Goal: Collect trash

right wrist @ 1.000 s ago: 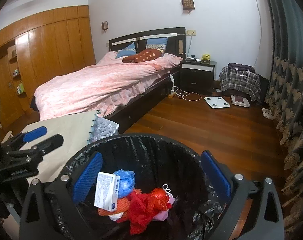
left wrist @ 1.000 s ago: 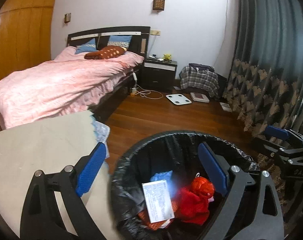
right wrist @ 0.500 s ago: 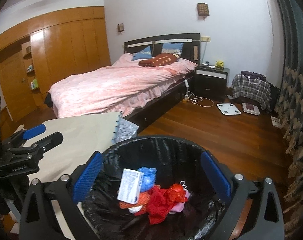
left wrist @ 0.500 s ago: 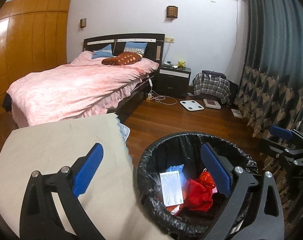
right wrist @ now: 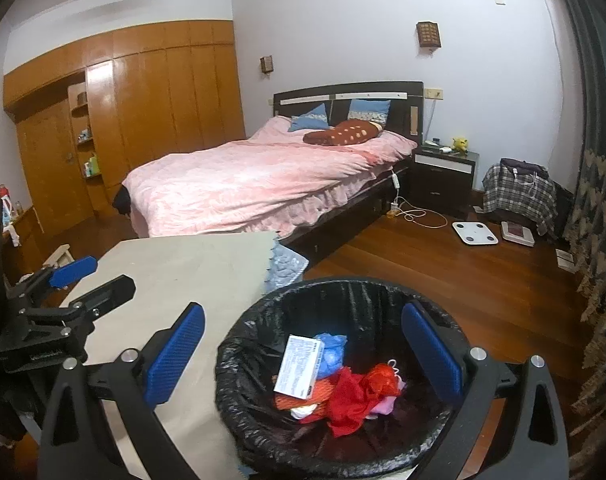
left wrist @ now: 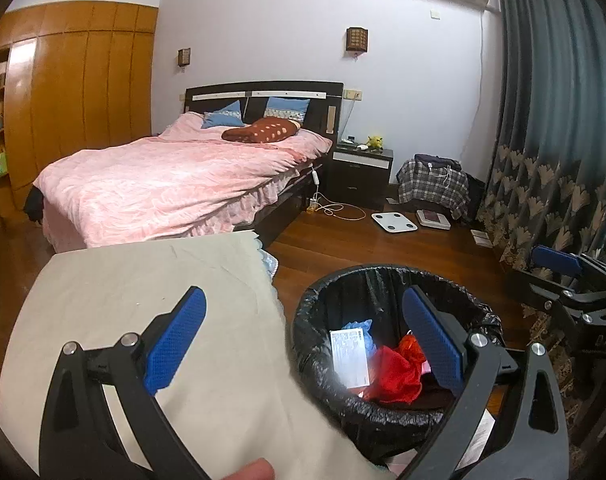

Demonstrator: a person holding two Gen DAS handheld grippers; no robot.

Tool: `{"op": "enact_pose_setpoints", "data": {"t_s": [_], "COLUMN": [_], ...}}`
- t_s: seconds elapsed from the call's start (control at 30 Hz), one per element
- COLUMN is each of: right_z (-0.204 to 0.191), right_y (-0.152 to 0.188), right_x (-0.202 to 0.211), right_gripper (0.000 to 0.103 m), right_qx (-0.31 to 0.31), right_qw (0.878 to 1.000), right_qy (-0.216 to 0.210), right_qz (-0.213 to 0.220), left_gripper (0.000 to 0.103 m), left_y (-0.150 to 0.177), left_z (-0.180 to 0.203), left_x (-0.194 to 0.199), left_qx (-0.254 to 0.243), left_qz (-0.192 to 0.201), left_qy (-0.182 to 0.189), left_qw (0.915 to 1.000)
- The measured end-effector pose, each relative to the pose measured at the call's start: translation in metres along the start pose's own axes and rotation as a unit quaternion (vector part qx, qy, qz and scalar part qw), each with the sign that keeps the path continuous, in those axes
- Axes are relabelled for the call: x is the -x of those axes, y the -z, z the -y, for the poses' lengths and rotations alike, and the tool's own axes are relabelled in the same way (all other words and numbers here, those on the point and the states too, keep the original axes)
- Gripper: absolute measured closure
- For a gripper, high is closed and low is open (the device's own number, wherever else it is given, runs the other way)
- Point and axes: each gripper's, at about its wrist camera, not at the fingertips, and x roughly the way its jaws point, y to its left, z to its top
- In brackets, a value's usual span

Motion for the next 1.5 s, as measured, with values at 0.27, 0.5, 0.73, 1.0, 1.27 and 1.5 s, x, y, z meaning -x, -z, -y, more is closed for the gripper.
{"op": "enact_pose_setpoints", "data": {"t_s": [0.27, 0.5, 0.73, 1.0, 1.27, 1.5], "right_z": [-0.014, -0.020, -0.026, -0.025, -0.026, -0.024], "right_y": [0.003, 0.005, 0.006, 0.006, 0.008, 0.008], "right_x": [0.007, 0.008, 0.008, 0.005, 0.002, 0.000], "right_gripper": [0.006, 0.006, 0.006, 0.006, 0.006, 0.006], "right_qx": [0.010, 0.014, 0.019, 0.019, 0.019, 0.018], "right_qw": [1.000, 1.000, 1.000, 1.000, 1.000, 1.000], "right_qy": [-0.007, -0.011, -0.012, -0.013, -0.014, -0.014], "right_qz": [0.004, 0.004, 0.001, -0.002, -0.004, -0.004], "left_gripper": [0.007, 0.007, 0.007, 0.007, 0.007, 0.007], "left_y": [0.006, 0.009, 0.012, 0.011, 0.011, 0.012], "left_z": [-0.004, -0.006, -0.009, -0.009, -0.007, -0.007], "left_x": [0.022, 0.032, 0.036, 0.035, 0.034, 0.034], "left_qx": [0.008, 0.009, 0.011, 0.010, 0.010, 0.008], "left_qz": [0.004, 0.002, 0.000, -0.003, -0.006, -0.008], "left_qy": [-0.010, -0.018, -0.025, -0.032, -0.035, -0.034], "left_qw": [0.9999, 0.9998, 0.9996, 0.9994, 0.9993, 0.9994]}}
